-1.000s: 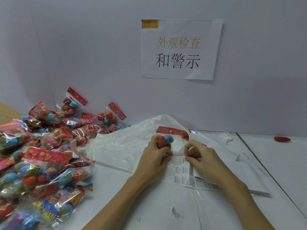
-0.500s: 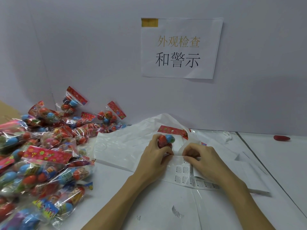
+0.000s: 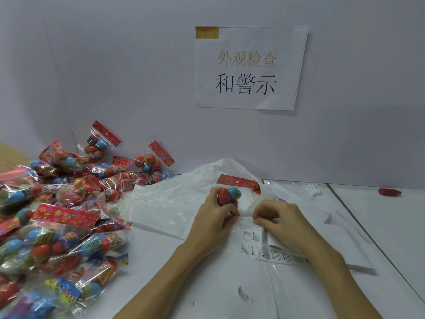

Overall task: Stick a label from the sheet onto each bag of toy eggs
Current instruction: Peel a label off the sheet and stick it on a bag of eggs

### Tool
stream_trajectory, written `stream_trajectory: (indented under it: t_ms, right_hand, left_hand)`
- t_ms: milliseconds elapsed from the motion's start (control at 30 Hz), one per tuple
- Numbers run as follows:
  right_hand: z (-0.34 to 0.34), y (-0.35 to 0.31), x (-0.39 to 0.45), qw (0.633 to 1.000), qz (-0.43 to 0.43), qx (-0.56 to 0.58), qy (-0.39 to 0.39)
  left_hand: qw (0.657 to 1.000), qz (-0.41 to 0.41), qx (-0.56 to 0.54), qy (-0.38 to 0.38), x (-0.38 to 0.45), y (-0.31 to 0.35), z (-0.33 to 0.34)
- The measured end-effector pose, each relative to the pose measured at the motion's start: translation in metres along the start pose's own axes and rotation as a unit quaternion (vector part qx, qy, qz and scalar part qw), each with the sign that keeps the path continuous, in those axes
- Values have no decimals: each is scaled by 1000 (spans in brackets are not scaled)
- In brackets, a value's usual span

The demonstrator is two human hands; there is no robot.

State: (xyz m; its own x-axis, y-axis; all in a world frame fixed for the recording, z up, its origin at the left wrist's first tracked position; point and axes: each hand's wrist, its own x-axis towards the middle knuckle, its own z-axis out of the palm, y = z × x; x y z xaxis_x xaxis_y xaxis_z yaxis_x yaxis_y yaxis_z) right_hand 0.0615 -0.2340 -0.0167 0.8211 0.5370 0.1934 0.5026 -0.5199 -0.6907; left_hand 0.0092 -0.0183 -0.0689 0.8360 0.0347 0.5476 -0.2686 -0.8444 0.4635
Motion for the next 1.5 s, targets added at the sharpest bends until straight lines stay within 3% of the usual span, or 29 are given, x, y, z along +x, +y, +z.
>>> stream_trajectory:
  t_ms: [167,267,367,533,633,767,1100,1500]
  right_hand:
    - [2,0,1,1000,7,10,-18]
    - [0,-5,4,992,0,118,53]
    - [-1,-11,5,961,-5,250,118]
    - [8,-15,5,918,30,379,113]
    - [17,-19,5,908,30,399,125]
    - [28,-25,4,915,-9,377,144]
    - [31,-28,1,949,-14,259,177]
    - [30,-27,2,956,9,243,165]
  left_hand:
    - [1000,-8,1,-9,1,3,-3]
    - [999,-34,-20,-25,1,4,-6]
    - [988,-82,-127,-10,3,8,-12]
    - [929,-134,-331,96,13,19,-29]
    - [870,-179,-451,87,14,30,-34]
    - [838,-198,-502,83,13,36,-32]
    - [880,-150,-447,61,11,39,-28]
    - [875,-153,-455,61,10,43,-30]
